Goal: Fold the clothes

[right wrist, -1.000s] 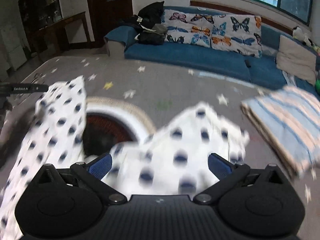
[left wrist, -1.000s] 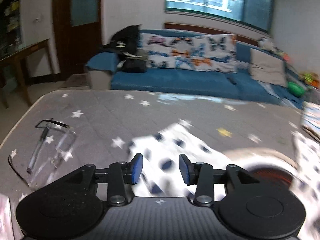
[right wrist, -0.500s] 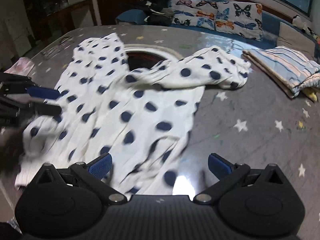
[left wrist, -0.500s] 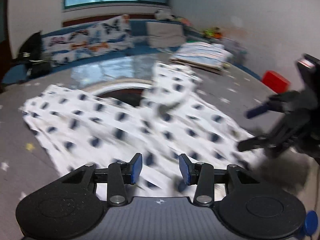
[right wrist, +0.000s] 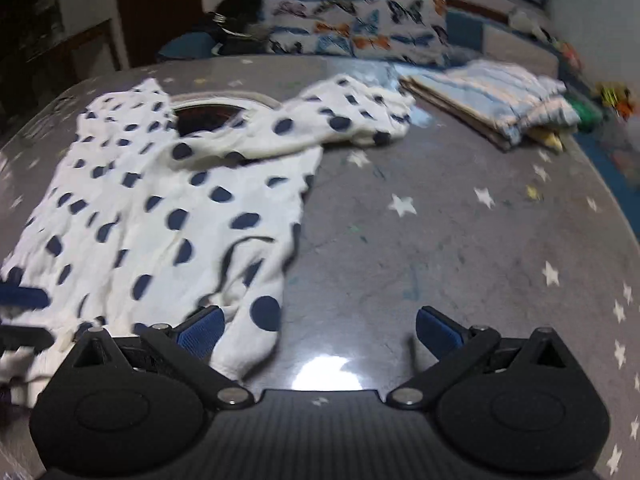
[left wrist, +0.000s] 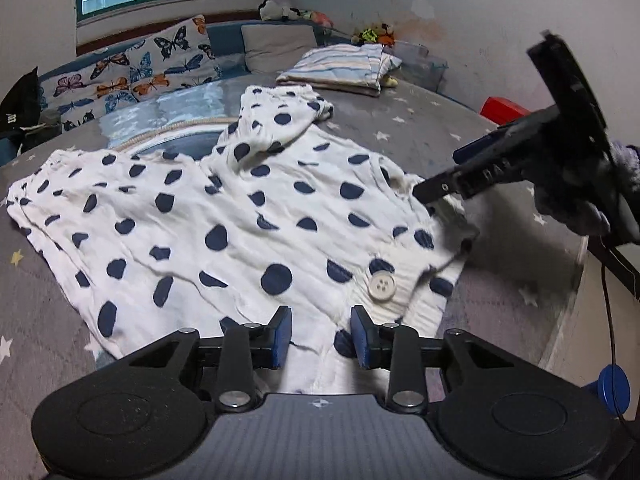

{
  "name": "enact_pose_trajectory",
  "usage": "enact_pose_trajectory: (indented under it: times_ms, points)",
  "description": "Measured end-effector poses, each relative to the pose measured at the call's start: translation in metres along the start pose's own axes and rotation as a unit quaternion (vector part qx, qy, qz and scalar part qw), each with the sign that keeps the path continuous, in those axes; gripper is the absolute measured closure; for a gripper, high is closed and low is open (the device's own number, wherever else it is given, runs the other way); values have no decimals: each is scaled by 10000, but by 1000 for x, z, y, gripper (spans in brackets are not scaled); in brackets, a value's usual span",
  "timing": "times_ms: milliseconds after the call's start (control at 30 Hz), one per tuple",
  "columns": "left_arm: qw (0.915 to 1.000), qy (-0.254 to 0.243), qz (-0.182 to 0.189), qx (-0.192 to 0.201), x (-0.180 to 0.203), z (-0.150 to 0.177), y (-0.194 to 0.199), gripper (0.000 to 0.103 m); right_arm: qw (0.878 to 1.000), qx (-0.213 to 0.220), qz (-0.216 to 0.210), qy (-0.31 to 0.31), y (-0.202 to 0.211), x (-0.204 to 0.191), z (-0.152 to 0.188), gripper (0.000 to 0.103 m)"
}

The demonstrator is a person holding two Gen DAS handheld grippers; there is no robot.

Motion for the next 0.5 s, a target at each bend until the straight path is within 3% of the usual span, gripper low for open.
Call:
enact_pose_trajectory:
  times_ms: [233,500]
  points:
    - [9998,-48,123,-147,0,12,10,68,9973,-440,29,588,8,-20,22,0]
    - [9973,-335,402,-517,2,39,36,68,9887,-802,-566,1133,37,-56,64,0]
Point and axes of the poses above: each gripper's, at about its wrist camera, not at the fingertips, and y roughly against the way its jaws point, x to its right, z to its underside, the point moved 9 cm from there along -y, roughly the way its jaws point
